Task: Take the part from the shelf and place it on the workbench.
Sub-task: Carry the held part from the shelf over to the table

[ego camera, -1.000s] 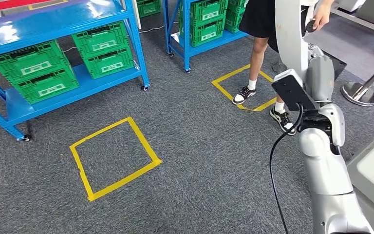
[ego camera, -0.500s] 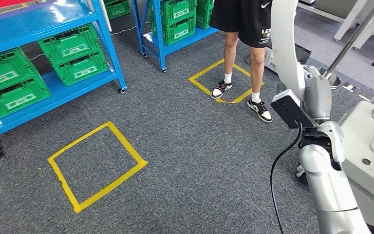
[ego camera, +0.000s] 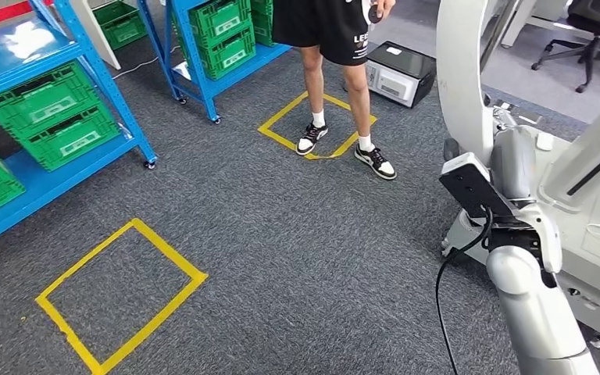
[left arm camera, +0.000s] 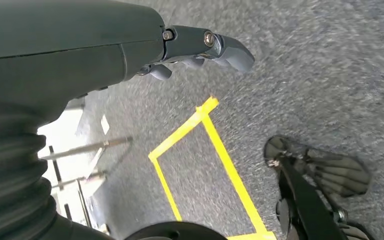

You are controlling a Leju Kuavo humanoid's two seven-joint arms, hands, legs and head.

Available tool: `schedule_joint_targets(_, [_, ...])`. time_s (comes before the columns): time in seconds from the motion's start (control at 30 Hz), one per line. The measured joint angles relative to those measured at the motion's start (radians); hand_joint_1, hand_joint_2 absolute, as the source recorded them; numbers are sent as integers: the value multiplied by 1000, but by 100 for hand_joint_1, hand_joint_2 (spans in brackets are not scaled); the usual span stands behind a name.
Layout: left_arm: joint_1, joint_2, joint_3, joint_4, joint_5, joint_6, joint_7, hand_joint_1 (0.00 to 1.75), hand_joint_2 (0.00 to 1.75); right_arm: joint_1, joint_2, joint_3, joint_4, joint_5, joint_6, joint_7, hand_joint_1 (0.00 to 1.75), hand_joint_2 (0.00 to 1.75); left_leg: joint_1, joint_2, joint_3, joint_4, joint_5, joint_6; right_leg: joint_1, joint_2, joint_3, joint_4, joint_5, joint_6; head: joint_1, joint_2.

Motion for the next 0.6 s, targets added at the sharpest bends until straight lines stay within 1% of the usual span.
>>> schedule_joint_targets(0.03, [0, 1, 0, 0, -1, 0, -5, 0, 175, 3, -5, 0, -8, -2, -3, 0, 175, 175, 1, -21, 31, -69, 27, 5, 1, 13, -2, 3, 0, 3, 0, 0])
schedule_joint_targets(0.07, [-1, 2, 0, 0, -1, 0, -12, 0, 175, 5, -8, 0, -17, -3, -6, 3, 175, 175, 1, -37, 53, -121, 44, 9, 1, 24, -4, 4, 2, 8, 0, 0])
schedule_joint_targets(0.1, [-2, 3, 0, 0, -1, 0, -19, 0, 175, 7, -11, 0, -26, -2, -8, 10, 175, 175, -1, -48, 65, -149, 49, 13, 0, 36, -7, 4, 3, 14, 0, 0])
schedule_joint_targets(0.13, [-4, 5, 0, 0, -2, -1, -26, 0, 175, 9, -14, -1, -35, -1, -9, 17, 175, 175, -3, -44, 67, -155, 46, 16, 0, 46, -10, 2, 6, 22, 0, 0])
schedule_joint_targets(0.17, [-5, 6, 0, 0, -2, -1, -33, 0, 175, 13, -18, -2, -43, 1, -10, 25, 175, 175, -4, -32, 70, -158, 49, 21, -2, 58, -12, -1, 9, 30, 0, 0])
schedule_joint_targets(0.2, [-7, 7, 0, -1, -3, -1, -40, 0, 175, 17, -23, -4, -52, 2, -10, 33, 175, 175, -3, -20, 74, -162, 53, 28, -3, 56, -15, 1, 10, 36, 0, 0])
schedule_joint_targets(0.23, [-8, 8, 0, -1, -3, -1, -47, 0, 175, 18, -30, -8, -59, 3, -10, 39, 175, 175, -1, -8, 77, -167, 58, 36, -2, 39, -23, 15, 1, 41, 1, 0])
schedule_joint_targets(0.27, [-8, 8, 0, -1, -4, -1, -54, 0, 175, 16, -36, -11, -66, 3, -9, 44, 175, 175, 1, 5, 80, -173, 62, 41, 0, 12, -40, 49, -19, 44, 2, 0])
schedule_joint_targets(0.3, [-8, 9, 0, -1, -4, 0, -60, 0, 175, 14, -41, -13, -71, 2, -9, 49, 175, 175, 1, 19, 80, -175, 64, 45, 2, -21, -66, 103, -49, 46, 3, 0])
schedule_joint_targets(0.33, [-6, 9, 0, -2, -4, 0, -66, 0, 175, 10, -44, -14, -75, 2, -8, 51, 175, 175, 1, 32, 80, -175, 63, 48, 2, -45, -98, 169, -83, 50, 3, 0])
schedule_joint_targets(0.37, [-5, 9, 0, -1, -4, 0, -70, 0, 175, 9, -45, -15, -76, 4, -8, 53, 175, 175, 0, 46, 79, -174, 62, 49, 1, -56, -128, 232, -108, 53, 3, 0])
schedule_joint_targets(0.4, [-4, 9, 0, -1, -4, 0, -74, 0, 175, 8, -45, -15, -77, 7, -9, 54, 175, 175, 0, 60, 79, -174, 61, 48, -2, -62, -146, 270, -118, 55, 3, 0])
schedule_joint_targets(0.43, [-4, 8, 0, -1, -3, 0, -76, 0, 175, 4, -44, -15, -77, 15, -9, 56, 175, 175, 0, 73, 79, -172, 59, 47, -4, -66, -146, 273, -109, 58, 3, 0])
schedule_joint_targets(0.47, [-5, 7, 0, 0, -2, 0, -76, 0, 175, -4, -43, -15, -76, 24, -9, 57, 175, 175, 1, 86, 79, -170, 56, 44, -7, -73, -123, 233, -84, 59, 3, 0])
schedule_joint_targets(0.5, [-7, 6, 0, 0, 0, 0, -74, 0, 175, -17, -40, -15, -74, 34, -9, 59, 175, 175, 1, 98, 80, -166, 53, 40, -9, -87, -84, 165, -52, 61, 3, 0])
schedule_joint_targets(0.53, [-9, 5, 0, 0, 2, 0, -70, 0, 175, -36, -35, -14, -68, 42, -9, 60, 175, 175, -1, 111, 77, -161, 48, 35, -8, -106, -48, 100, -29, 59, 3, 0])
schedule_joint_targets(0.57, [-12, 4, 0, 0, 4, 0, -64, 0, 175, -57, -28, -14, -59, 48, -8, 59, 175, 175, -3, 122, 76, -157, 41, 29, -8, -122, -21, 49, -14, 55, 3, 0])
schedule_joint_targets(0.6, [-15, 5, 1, -1, 6, 0, -58, 0, 175, -77, -22, -13, -46, 52, -8, 56, 175, 175, -6, 132, 76, -154, 35, 23, -6, -131, -8, 23, -10, 49, 2, 0])
